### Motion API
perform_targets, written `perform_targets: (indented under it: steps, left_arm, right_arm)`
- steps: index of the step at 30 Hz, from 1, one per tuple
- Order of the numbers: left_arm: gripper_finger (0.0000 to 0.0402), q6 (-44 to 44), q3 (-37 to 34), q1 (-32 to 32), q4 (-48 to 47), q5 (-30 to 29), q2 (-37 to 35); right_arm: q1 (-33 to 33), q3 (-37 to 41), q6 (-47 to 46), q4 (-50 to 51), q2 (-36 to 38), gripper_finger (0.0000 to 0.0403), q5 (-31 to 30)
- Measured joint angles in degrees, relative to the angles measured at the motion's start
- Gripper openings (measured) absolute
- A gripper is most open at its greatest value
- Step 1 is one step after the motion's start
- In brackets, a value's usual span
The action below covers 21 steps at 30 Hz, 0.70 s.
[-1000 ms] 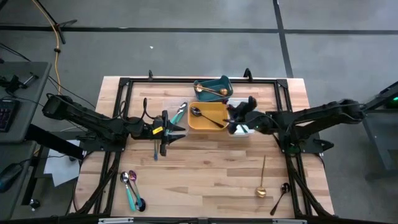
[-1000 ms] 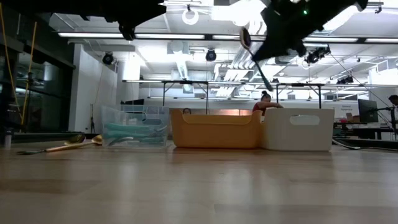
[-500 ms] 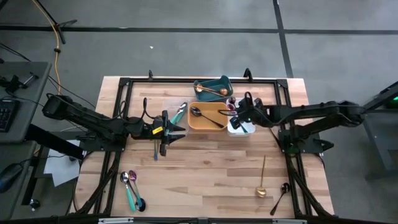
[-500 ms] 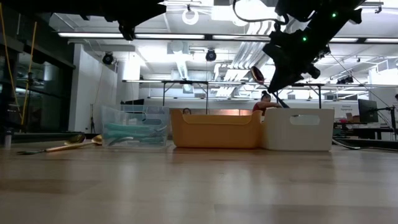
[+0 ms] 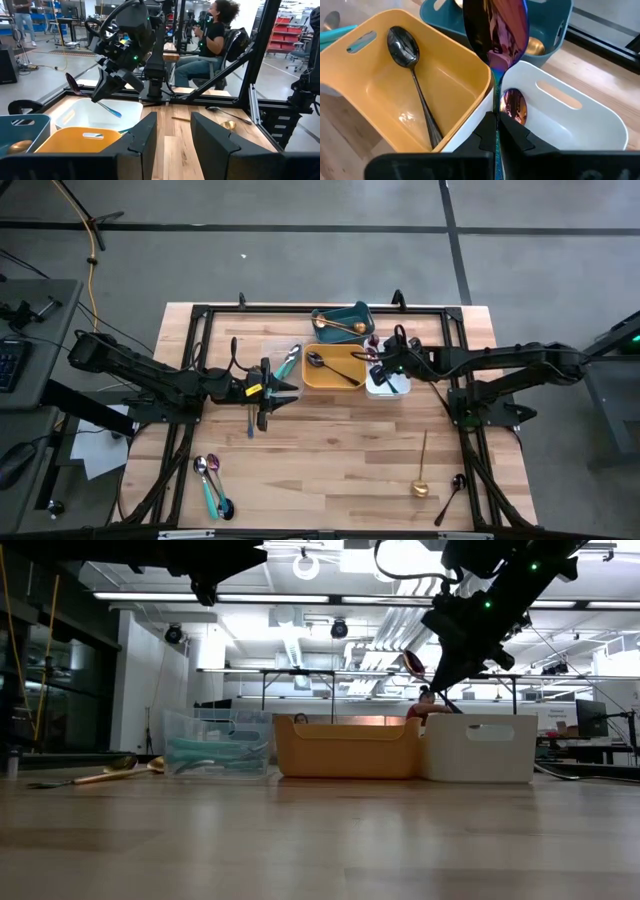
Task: Sort silverware by color (type)
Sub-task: Put the distorted-color spoon into the white bin
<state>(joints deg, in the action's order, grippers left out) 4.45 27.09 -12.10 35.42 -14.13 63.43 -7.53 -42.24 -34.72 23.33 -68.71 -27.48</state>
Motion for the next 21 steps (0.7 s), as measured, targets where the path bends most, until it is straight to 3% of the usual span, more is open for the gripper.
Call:
perform_targets:
  steps: [21]
  left_arm:
    - [0.0113, 0.04, 0.00, 0.00, 0.02, 0.00, -0.01]
  right_arm:
    - [0.00, -0.01, -0.90, 0.85, 0.02, 0.0000, 1.09]
